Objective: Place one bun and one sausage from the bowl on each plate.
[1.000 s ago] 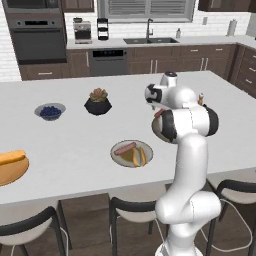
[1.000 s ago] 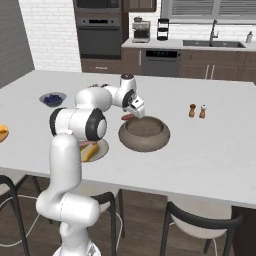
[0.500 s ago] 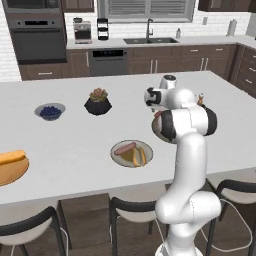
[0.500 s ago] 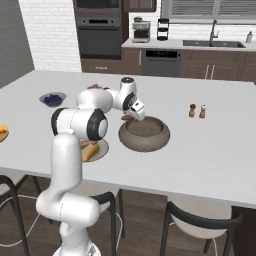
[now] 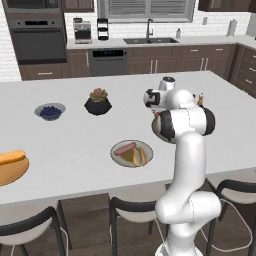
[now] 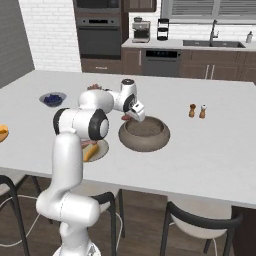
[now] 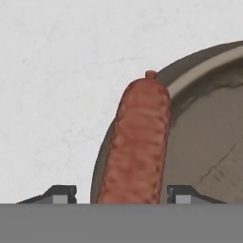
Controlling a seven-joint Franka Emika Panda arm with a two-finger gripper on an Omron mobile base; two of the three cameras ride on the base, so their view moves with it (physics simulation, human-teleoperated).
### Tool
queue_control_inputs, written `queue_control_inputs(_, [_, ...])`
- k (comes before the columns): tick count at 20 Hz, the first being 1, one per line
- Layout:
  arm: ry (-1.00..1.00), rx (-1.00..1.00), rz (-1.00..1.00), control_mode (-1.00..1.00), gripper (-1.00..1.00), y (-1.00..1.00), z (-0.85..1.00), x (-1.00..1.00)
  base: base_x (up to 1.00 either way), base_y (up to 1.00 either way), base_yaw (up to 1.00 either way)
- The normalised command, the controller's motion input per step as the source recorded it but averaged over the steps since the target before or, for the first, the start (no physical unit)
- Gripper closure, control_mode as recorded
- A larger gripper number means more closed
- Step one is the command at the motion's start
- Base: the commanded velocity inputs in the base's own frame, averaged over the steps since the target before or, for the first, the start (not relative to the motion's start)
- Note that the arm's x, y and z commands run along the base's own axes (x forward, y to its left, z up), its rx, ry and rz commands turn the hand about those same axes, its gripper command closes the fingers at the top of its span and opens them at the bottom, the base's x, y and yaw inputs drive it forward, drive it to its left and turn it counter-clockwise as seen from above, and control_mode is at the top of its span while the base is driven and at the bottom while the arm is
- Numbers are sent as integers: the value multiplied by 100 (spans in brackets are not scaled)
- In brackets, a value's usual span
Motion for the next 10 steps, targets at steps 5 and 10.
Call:
queue_control_inputs(5, [1,0,0,-100,100,0,0,0,0,0,0])
queue_control_inputs(10, [1,0,0,-100,100,0,10,-1,0,0,0])
